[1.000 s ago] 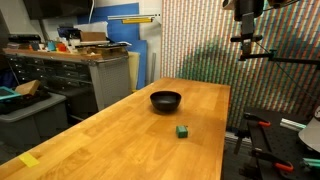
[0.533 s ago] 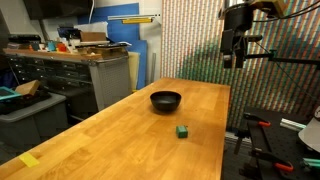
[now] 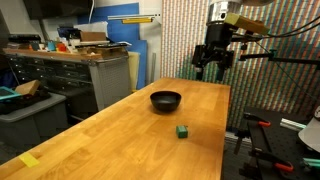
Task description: Put the block in the bowl
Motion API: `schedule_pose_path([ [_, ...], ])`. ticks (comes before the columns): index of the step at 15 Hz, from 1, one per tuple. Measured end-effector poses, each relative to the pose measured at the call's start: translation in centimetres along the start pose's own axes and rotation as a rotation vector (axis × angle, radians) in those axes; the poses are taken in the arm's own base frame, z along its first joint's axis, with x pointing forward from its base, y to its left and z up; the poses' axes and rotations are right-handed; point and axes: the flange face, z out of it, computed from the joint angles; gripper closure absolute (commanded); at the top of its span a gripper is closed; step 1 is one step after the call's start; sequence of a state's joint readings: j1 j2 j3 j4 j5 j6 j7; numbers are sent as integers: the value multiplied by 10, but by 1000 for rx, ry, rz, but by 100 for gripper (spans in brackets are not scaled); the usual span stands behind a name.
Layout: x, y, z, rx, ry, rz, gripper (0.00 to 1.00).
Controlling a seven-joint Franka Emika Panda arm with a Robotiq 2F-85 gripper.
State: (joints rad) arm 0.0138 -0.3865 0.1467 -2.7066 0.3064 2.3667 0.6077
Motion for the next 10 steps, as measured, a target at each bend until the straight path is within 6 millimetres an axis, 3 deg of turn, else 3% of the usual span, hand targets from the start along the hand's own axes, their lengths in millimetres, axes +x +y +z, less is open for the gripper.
schedule_pose_path([
  [10,12,-47,91,-90,15,13,0],
])
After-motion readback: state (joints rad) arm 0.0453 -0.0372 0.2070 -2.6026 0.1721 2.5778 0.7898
